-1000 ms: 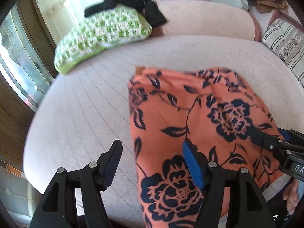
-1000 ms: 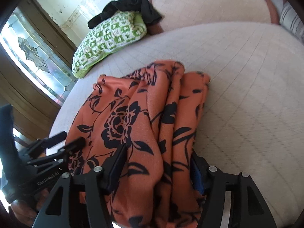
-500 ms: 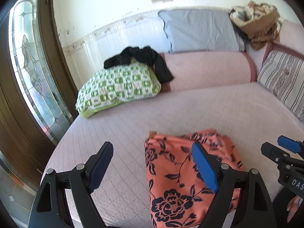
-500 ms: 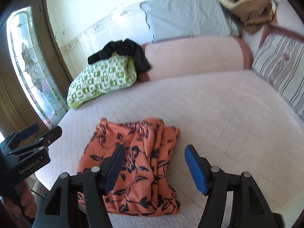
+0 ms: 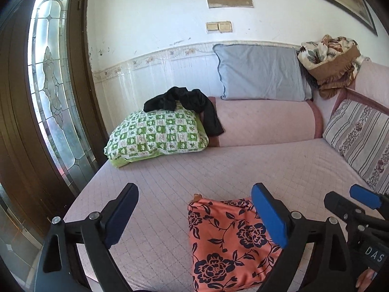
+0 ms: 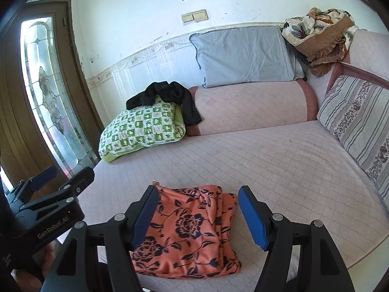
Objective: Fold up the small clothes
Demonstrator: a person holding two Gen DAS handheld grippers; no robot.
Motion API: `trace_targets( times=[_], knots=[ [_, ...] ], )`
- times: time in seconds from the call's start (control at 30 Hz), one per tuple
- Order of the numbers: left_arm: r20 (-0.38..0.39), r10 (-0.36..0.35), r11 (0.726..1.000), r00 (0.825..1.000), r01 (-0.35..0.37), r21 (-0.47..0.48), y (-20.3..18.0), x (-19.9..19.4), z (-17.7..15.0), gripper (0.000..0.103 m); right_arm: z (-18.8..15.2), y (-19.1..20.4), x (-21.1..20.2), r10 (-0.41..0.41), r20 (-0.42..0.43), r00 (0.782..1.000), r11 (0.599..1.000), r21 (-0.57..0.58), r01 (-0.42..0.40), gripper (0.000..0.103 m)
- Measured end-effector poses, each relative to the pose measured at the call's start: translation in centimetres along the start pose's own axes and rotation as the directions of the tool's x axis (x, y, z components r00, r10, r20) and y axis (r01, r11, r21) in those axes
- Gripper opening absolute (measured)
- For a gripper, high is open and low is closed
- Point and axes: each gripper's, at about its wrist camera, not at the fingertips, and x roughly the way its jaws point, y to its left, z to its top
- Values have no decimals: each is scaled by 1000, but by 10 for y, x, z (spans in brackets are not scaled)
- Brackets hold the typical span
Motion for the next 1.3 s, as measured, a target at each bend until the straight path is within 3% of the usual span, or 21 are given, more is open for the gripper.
trace_targets(
  times=[0.4,0.57,0.83,1.3],
  knots=[
    [16,31,1000,999,-31,1,14,-38,4,98,0,32,-27,-8,27,1000,1000,-23,9,72],
    [68,68,998,995,-68,-6,18,-62,11,103,3,42,-41,-8,49,999,999,-42,10,72],
    [110,63,998,992,-63,-4,22,-90,24,103,15,49,-66,-37,94,995,997,-60,43,72],
    [66,54,998,996,-55,7,13,-77,50,103,26,41,-54,-34,50,998,998,-45,36,72]
  ],
)
